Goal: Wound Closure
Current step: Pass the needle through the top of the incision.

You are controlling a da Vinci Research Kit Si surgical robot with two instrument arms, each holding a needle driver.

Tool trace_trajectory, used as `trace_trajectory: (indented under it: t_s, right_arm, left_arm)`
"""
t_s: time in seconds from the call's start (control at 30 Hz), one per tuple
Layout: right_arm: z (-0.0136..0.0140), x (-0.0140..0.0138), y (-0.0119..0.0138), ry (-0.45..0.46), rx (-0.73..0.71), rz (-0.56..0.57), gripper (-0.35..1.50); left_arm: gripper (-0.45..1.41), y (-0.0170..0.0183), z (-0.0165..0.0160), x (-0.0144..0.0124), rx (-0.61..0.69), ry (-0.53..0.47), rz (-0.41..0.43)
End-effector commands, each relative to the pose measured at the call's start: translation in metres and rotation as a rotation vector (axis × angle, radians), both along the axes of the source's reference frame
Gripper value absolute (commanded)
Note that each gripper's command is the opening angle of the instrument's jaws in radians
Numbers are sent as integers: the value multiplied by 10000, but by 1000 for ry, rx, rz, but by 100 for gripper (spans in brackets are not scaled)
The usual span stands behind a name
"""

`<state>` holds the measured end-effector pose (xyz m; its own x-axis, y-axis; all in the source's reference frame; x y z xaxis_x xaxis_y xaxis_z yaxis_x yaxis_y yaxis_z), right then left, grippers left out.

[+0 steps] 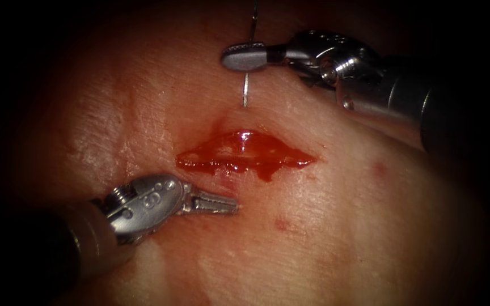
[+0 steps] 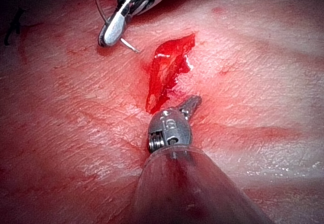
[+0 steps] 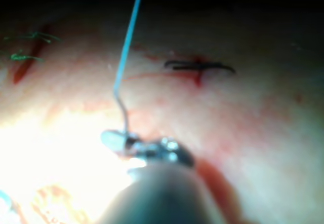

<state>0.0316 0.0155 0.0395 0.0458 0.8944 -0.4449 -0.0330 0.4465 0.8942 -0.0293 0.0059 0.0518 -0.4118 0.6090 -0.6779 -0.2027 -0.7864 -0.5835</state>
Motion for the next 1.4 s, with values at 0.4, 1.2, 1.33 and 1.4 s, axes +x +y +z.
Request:
trace_trajectory:
  t_s: [0.4,1.2,1.33,1.4]
  right_arm:
    - [-7,11,-6,32,78,-24,-35]
    - [-10,14,-22,-3,-187,-17,77]
    - [-11,15,-11,-87,-311,28,128]
    - [-14,14,-6,-110,-346,35,129]
  left_arm:
    - [-45,3,6,-3,-2,-3,2]
    - [-45,4,6,-2,-2,-1,5]
    - [-45,4,7,-2,-2,-1,5]
    - [-45,4,7,-2,-2,-1,5]
